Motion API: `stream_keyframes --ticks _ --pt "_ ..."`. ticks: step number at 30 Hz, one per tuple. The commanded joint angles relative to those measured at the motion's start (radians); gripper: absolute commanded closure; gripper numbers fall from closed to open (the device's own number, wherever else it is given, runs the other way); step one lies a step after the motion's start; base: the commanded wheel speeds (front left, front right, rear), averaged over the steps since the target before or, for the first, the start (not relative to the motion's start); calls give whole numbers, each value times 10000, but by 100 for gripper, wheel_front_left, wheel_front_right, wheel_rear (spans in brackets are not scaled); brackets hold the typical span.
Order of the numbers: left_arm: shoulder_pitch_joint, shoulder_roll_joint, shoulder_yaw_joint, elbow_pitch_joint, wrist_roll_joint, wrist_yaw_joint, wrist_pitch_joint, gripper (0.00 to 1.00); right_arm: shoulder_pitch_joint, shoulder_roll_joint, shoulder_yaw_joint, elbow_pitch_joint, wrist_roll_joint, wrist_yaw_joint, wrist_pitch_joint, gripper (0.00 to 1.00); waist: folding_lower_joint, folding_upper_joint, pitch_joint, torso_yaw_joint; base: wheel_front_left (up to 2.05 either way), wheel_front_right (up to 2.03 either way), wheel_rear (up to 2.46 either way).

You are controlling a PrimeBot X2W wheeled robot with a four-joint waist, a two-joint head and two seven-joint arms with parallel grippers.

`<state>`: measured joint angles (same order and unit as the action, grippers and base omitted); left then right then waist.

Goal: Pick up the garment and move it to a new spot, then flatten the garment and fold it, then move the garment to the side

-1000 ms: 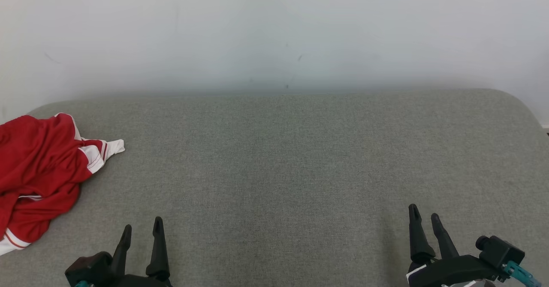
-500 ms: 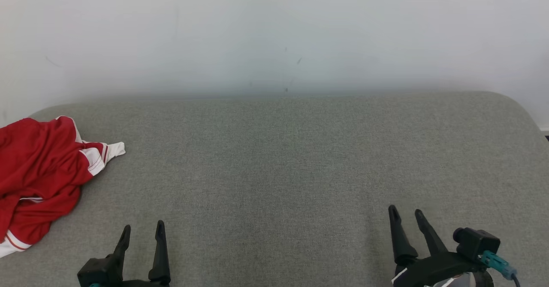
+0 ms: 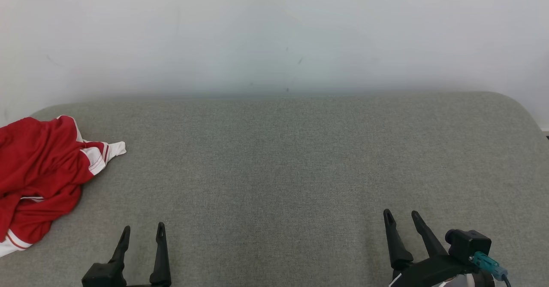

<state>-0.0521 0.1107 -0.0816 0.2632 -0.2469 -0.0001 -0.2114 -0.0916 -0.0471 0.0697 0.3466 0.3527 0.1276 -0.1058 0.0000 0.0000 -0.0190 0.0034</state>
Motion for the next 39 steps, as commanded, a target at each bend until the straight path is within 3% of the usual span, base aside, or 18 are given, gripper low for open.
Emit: stream_keyframes --ticks 1,23,39 --pt "85 -78 88 15 50 -44 -116 0 10 -42 50 9 -192 46 -9 0 0 0 4 2 0 0 0" --pt "33 -329 211 361 1311 -128 -554 0 -15 -48 176 105 -1463 48 -49 0 0 0 -10 -5 0 0 0" --pt "-3 -430 314 462 1284 -187 -554 0 -12 -47 119 139 -1409 48 -54 0 0 0 -11 41 0 0 0"
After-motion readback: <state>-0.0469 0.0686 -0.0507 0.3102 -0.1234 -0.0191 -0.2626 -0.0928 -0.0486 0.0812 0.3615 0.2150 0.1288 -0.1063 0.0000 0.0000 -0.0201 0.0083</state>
